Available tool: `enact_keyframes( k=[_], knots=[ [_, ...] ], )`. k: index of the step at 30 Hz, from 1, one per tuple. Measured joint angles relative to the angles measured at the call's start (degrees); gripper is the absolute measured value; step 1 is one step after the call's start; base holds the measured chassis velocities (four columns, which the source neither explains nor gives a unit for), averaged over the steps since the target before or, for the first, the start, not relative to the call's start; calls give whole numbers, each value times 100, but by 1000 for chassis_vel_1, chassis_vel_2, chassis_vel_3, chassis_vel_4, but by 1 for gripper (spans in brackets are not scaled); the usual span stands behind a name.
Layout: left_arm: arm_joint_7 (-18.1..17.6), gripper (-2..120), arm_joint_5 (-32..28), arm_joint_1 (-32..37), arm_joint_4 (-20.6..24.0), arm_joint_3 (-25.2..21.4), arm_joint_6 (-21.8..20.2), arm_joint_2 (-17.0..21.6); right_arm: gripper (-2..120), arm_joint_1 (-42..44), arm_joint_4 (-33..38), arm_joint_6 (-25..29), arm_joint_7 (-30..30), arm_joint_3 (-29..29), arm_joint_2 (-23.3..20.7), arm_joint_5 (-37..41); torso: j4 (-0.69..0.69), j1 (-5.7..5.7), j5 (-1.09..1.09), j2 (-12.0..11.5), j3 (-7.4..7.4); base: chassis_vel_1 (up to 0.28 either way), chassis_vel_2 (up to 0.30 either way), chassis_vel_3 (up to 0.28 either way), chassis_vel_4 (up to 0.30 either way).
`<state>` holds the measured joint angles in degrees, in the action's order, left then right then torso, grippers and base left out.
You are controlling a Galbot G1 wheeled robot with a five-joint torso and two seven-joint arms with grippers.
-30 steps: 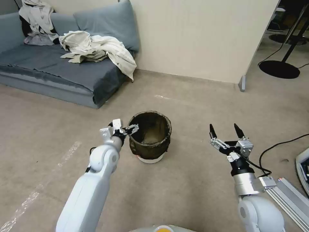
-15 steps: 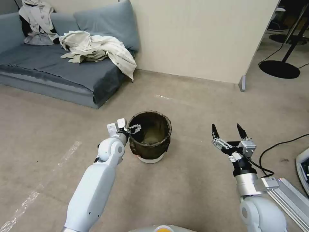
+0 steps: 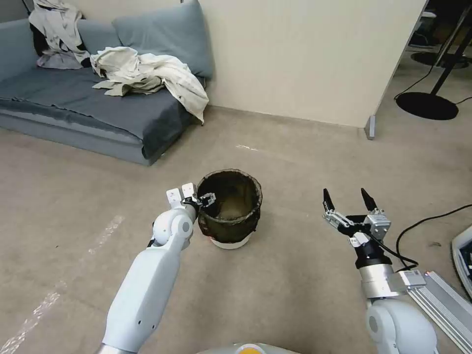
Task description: Pick up the trash can from the floor.
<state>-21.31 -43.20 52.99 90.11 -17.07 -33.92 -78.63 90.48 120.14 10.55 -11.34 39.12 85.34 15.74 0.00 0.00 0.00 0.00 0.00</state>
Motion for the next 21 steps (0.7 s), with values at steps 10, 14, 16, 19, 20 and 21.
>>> enact_keyframes(
  k=[10, 14, 16, 19, 20, 21],
  knots=[
    [-108, 17, -245, -9, 17, -27, -59, -18, 100, 0, -12, 1, 0, -26, 2, -3, 0, 0, 0, 0, 0, 0, 0, 0, 0],
    [-110, 6, -245, -10, 37, -30, -59, -33, 100, -4, -31, 2, 0, -26, 2, -5, 1, 0, -1, 0, 0, 0, 0, 0, 0],
    [-112, 5, -240, -10, 52, -36, -58, -38, 100, -8, -37, 6, 0, -26, 3, -6, 1, 0, -1, 1, 0, 0, 0, 0, 0],
    [-116, 5, -225, 6, 109, -54, -36, -43, 100, -14, -53, 18, -1, -30, 3, -11, 1, 0, -1, 1, 0, 0, 0, 0, 0],
    [-119, 5, -218, 18, 130, -59, -31, -42, 100, -15, -59, 23, -2, -33, 3, -13, 0, 0, 0, 1, 0, 0, 0, 0, 0],
    [-119, 5, -218, 18, 130, -59, -31, -42, 100, -15, -59, 23, -2, -33, 3, -13, 0, 0, 0, 1, 0, 0, 0, 0, 0]
  ],
)
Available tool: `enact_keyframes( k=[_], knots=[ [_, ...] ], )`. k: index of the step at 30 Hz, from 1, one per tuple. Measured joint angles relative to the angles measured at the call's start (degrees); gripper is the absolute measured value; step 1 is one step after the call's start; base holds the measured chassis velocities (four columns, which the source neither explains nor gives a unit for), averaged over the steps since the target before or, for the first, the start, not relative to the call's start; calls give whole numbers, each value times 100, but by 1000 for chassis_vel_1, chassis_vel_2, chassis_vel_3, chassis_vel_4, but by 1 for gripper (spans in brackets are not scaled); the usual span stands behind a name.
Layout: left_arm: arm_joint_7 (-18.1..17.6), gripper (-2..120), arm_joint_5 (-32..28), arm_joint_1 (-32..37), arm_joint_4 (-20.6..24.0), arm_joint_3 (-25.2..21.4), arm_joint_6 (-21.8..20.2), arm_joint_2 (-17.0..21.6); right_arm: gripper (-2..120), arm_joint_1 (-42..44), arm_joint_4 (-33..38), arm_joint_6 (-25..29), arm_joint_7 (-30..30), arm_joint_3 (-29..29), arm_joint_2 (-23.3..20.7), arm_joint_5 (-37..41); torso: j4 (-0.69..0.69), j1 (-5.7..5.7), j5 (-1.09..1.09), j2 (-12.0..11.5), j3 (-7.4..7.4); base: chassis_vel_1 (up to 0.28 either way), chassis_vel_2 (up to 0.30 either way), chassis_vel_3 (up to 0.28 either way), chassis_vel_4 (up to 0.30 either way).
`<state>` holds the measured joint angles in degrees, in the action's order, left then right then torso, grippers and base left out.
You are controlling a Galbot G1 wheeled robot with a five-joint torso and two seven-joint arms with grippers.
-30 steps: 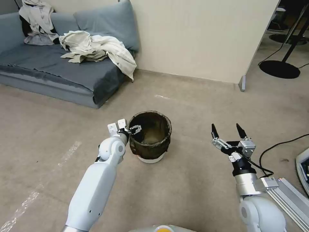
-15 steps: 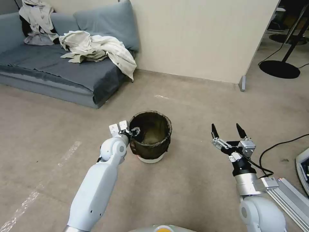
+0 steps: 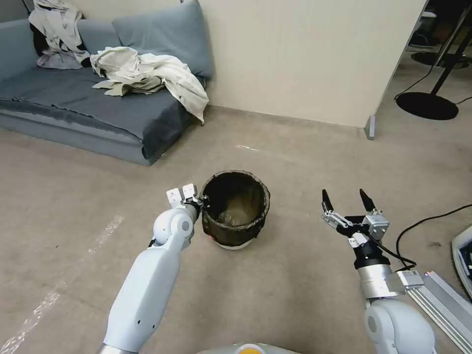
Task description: Pick up the trash can from the floor.
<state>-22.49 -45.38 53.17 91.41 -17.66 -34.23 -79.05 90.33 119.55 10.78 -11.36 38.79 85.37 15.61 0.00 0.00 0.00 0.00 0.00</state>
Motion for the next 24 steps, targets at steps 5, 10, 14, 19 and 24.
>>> enact_keyframes(
  k=[5, 10, 14, 19, 24],
  knots=[
    [-10, 5, 7, 38, 95, -48, 23, -8, 100, -7, -18, 11, 0, -13, -5, -10, 1, 0, -1, 0, 0, 0, 0, 0, 0],
    [-32, 5, -14, 147, 425, -178, 22, 23, 100, -34, -19, 9, -1, -30, -16, -12, 1, 0, -1, 0, 0, 0, 0, 0, 0],
    [-99, 5, -113, 298, 863, -290, -31, 100, 100, -47, -19, 3, -2, -52, -20, -19, 0, 0, -1, 0, 0, 0, 0, 0, 0],
    [-218, 5, -264, 594, 1634, -499, -236, 200, 100, -49, -18, -8, -9, -95, -23, -39, 0, 0, -1, 0, 0, 0, 0, 0, 0],
    [-240, 4, -308, 900, 2099, -675, -312, 282, 100, -56, -18, -9, -20, -121, -21, -44, 0, 0, -1, 0, 0, 0, 0, 0, 0]
  ],
)
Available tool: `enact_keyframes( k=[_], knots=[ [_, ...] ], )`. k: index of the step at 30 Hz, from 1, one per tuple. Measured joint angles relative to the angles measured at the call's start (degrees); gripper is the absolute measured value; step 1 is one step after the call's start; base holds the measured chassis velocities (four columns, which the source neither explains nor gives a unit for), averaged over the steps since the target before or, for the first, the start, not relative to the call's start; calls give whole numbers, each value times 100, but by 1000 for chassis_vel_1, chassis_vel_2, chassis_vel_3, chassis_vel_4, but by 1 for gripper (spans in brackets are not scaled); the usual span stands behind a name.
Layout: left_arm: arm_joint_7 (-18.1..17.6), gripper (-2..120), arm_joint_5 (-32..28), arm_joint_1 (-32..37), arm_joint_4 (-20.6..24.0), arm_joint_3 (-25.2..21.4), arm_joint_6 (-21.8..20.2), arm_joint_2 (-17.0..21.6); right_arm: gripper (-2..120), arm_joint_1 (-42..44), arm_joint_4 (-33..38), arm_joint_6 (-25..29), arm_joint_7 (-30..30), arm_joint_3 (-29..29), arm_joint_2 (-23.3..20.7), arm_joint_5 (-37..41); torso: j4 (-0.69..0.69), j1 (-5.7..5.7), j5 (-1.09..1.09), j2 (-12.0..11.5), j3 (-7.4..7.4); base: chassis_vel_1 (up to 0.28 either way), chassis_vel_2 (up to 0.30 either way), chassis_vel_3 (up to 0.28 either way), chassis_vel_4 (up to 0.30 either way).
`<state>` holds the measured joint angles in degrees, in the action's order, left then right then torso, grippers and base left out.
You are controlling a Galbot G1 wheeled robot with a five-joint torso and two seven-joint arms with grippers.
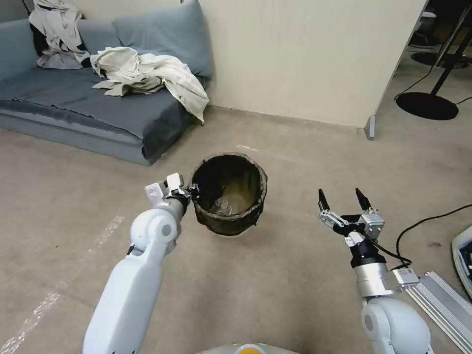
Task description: Pick up the trash can from the floor.
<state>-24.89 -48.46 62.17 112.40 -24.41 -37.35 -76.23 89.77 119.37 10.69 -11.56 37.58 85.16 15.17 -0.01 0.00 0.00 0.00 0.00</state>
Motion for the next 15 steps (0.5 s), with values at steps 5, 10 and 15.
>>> enact_keyframes(
  k=[5, 10, 15],
  knots=[
    [-9, 4, -1, 130, 174, -78, -24, -12, 100, -4, 0, 3, -7, -26, 1, -1, 1, 0, 0, 0, 0, 0, 0, 0, 0],
    [-24, 4, -1, 179, 262, -83, -49, -55, 100, 8, 8, 6, -10, -33, -9, -1, 1, 0, 0, 0, 0, 0, 0, 0, 0],
    [-32, 4, 4, 203, 287, -86, -50, -77, 100, 46, 36, 15, -14, -30, -27, 0, 1, 0, 0, 0, 0, 0, 0, 0, 0]
  ],
)
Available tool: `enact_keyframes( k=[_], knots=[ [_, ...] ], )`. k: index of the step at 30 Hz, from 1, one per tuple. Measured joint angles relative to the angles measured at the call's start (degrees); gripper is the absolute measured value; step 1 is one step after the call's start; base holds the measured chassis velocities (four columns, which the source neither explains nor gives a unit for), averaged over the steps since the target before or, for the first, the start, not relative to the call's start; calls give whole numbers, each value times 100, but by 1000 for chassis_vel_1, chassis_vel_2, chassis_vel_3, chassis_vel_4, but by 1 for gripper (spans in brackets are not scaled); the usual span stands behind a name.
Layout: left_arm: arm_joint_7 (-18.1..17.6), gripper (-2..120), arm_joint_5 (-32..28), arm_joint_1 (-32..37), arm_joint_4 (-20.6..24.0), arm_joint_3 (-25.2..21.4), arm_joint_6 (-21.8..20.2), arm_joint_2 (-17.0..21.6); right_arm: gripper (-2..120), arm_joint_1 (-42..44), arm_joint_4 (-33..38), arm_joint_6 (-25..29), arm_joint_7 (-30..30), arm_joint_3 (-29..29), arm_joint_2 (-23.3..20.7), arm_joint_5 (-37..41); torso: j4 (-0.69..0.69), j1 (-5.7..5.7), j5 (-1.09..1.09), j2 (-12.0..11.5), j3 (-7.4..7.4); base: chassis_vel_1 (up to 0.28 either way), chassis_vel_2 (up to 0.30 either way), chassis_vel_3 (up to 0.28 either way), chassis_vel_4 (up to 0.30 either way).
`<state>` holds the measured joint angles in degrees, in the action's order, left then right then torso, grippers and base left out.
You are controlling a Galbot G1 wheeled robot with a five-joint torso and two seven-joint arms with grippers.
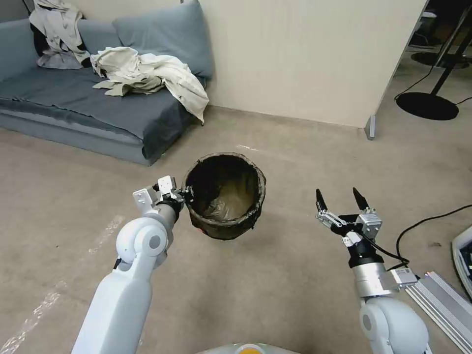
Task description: Pick up the trash can from the floor.
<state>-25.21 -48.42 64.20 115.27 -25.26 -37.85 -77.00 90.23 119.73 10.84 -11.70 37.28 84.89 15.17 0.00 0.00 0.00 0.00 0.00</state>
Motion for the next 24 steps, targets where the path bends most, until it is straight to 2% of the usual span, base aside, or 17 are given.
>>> enact_keyframes(
  k=[24],
  knots=[
    [-1, 4, -4, 49, 14, -28, 15, 39, 100, 8, 61, -26, 0, -77, 31, -82, 0, 0, 0, 0, 0, 0, 0, 0, 0]
  ],
)
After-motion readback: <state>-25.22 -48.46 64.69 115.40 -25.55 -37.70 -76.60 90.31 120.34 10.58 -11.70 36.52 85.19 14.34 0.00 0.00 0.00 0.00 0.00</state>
